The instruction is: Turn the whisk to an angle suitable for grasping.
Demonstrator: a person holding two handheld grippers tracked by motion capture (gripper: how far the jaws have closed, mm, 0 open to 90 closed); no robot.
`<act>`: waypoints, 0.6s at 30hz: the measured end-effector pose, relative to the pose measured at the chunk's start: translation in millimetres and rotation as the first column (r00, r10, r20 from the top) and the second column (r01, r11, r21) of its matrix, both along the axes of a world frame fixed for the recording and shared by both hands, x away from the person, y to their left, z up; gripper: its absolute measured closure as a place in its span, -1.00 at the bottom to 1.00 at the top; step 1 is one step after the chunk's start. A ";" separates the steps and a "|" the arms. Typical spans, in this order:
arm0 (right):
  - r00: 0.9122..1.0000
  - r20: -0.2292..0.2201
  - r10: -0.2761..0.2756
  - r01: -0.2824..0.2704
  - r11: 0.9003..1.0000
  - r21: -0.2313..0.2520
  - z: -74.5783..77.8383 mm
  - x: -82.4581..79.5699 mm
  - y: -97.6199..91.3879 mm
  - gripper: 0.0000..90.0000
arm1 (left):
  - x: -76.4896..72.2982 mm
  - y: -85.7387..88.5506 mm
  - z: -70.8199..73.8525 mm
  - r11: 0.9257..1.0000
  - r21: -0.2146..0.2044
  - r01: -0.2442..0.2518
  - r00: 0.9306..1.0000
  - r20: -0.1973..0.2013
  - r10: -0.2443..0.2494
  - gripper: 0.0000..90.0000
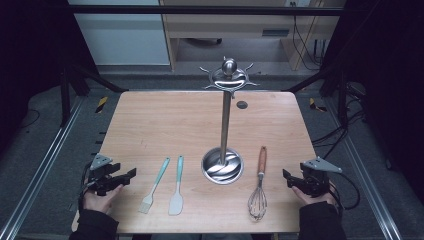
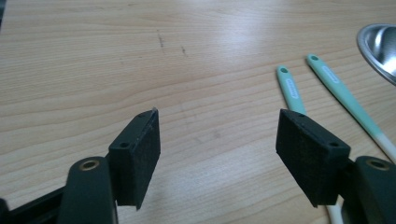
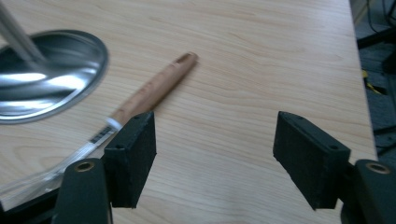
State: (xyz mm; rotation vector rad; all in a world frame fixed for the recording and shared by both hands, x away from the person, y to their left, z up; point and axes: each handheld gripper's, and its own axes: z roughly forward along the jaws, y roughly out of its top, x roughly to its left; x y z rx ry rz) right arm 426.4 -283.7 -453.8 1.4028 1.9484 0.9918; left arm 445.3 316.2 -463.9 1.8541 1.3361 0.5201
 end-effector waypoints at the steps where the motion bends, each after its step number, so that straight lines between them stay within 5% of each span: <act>1: 1.000 0.004 0.010 -0.010 1.000 -0.008 1.8 -1.8 6.0 -0.26 | -1.0 -1.2 0.5 1.000 -0.001 0.004 1.000 -0.004 -0.004 -0.29; 9: 0.999 0.005 0.034 -0.034 0.999 0.000 5.5 -5.0 20.8 -0.21 | -7.0 -4.9 1.9 0.998 -0.013 0.054 0.998 -0.019 -0.054 -0.27; 18: 0.998 -0.029 0.064 -0.064 0.998 0.009 6.1 2.4 39.5 -0.18 | -8.3 -4.1 4.9 1.000 -0.005 0.029 1.000 -0.009 -0.029 -0.22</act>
